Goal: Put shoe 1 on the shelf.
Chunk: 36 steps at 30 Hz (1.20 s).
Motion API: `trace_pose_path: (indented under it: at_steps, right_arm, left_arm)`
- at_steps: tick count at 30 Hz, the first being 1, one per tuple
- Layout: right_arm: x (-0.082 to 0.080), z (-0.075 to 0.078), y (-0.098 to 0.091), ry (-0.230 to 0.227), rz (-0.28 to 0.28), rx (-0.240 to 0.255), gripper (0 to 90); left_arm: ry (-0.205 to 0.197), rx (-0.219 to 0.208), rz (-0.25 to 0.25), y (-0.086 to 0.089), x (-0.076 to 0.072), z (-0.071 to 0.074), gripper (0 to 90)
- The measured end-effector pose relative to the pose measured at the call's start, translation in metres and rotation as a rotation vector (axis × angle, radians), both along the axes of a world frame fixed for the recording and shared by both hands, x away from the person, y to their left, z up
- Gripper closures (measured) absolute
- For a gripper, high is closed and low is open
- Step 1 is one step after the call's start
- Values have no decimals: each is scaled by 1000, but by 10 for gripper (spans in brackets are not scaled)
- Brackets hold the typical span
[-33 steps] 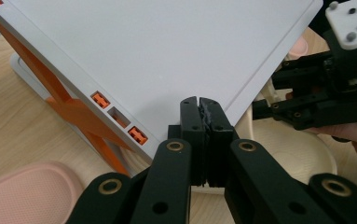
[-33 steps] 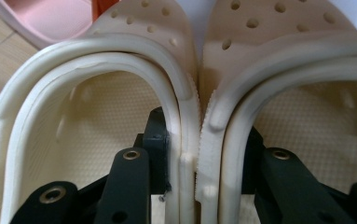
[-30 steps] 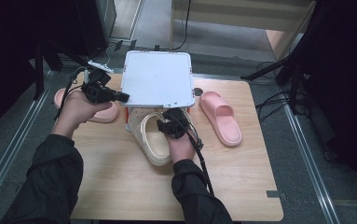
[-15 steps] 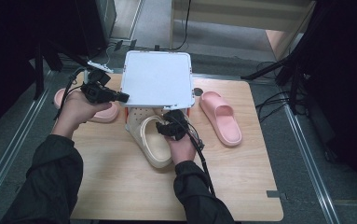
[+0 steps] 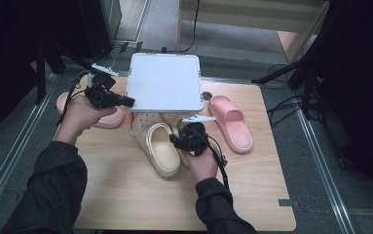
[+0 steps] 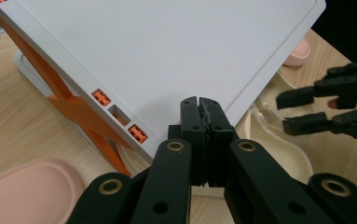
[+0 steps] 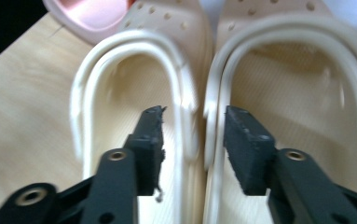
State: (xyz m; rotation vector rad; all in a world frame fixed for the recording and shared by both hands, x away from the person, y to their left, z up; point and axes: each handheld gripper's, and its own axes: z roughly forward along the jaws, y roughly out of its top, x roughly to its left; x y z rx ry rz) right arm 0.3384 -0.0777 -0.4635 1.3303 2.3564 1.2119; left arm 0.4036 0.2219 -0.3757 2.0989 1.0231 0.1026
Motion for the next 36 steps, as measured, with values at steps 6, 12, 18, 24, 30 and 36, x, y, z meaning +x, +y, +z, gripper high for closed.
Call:
trace_pose_path:
  at_steps: [6, 12, 18, 24, 30, 36]
  right_arm:
    - [-24, 3, -15, -15, 33, 12, 743]
    - [-41, 2, -24, -4, 63, 38, 809]
    - [-60, -7, -25, -5, 120, 37, 886]
    - [-77, -18, -22, -8, 169, 26, 900]
    - [-86, -29, -16, 13, 222, -10, 900]
    - [-90, -38, -11, 31, 248, -30, 900]
  left_arm:
    - [12, 7, 9, 0, 0, 1, 891]
    - [9, 12, 14, -1, -1, 2, 892]
    - [6, 12, 14, -2, -1, 1, 891]
    - [5, 16, 14, -2, -1, 1, 893]
    - [1, 19, 13, -2, -1, 2, 894]
    - [0, 19, 8, -2, -1, 1, 894]
